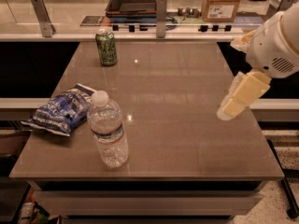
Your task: Pick green can
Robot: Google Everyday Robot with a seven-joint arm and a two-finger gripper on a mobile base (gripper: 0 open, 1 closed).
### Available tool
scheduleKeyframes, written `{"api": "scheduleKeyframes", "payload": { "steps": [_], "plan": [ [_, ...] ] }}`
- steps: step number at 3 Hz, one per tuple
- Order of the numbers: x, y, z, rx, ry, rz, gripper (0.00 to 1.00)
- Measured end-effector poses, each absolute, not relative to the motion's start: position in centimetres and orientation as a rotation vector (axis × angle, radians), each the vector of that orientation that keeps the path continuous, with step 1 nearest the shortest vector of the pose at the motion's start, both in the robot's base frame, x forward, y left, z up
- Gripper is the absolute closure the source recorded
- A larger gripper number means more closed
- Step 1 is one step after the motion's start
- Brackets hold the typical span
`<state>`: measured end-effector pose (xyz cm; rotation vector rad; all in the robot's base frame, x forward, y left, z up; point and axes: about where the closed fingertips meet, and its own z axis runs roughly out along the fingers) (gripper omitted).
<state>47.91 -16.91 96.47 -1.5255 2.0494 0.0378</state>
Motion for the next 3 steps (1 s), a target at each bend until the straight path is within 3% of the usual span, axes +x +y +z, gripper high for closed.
{"api": "scheduleKeyframes", "payload": {
  "steps": [3],
  "plan": [
    [52.4,-8.6,92.4,-1.131,1.847,0.302,0.00]
  ]
}}
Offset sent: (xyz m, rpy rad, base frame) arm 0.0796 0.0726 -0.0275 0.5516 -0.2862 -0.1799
